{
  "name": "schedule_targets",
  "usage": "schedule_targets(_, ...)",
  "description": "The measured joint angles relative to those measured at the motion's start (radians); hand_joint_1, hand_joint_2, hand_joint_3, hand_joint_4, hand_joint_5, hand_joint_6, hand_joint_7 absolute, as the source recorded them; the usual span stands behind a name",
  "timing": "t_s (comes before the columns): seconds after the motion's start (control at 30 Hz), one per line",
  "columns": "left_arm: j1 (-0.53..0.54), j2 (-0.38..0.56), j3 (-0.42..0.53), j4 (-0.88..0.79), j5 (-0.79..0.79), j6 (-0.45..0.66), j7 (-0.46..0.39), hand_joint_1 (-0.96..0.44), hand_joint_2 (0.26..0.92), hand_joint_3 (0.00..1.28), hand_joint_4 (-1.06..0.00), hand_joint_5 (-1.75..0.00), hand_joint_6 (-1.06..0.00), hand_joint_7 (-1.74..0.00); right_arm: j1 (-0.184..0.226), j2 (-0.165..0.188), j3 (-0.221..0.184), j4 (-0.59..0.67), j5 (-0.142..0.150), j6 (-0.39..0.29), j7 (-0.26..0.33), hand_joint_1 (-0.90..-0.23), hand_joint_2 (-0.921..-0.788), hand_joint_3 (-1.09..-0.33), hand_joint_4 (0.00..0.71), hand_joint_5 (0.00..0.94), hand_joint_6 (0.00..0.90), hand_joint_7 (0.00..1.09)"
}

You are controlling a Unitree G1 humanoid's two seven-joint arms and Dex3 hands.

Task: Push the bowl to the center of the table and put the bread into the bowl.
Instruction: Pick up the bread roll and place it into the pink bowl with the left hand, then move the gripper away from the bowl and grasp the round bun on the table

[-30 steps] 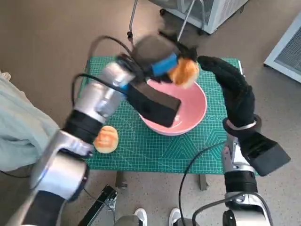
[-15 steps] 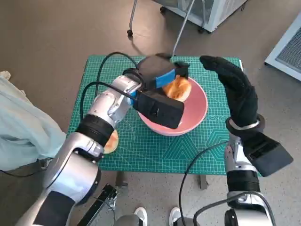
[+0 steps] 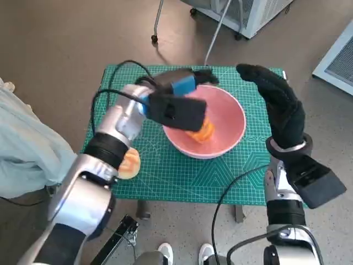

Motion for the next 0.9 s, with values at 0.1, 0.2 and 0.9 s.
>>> schedule_targets(0.1, 0.014, 0.035, 0.046, -0.083, -0.047, 0.014, -0.028, -0.20, 0.767, 0.08, -0.04, -0.02, -0.06, -0.52, 0.000, 0.003, 0.001, 0.000, 0.000, 0.001, -0.001, -0.719, -0.921, -0.781, 0.230, 0.008, -0.001, 0.83)
schedule_targets(0.2, 0.045, 0.070, 0.090, -0.201, -0.096, 0.043, -0.069, -0.21, 0.787, 0.05, -0.06, -0.01, -0.12, -0.40, 0.000, 0.005, 0.001, 0.000, -0.001, 0.003, -0.002, -0.714, -0.921, -0.783, 0.230, 0.008, -0.001, 0.83)
schedule_targets(0.9, 0.518, 0.406, 0.327, -0.999, -0.269, 0.272, -0.306, -0.16, 0.815, 0.00, -0.11, 0.00, -0.28, -0.13, -0.003, 0.025, 0.015, -0.027, -0.003, 0.032, -0.008, -0.716, -0.921, -0.791, 0.236, 0.013, -0.001, 0.83)
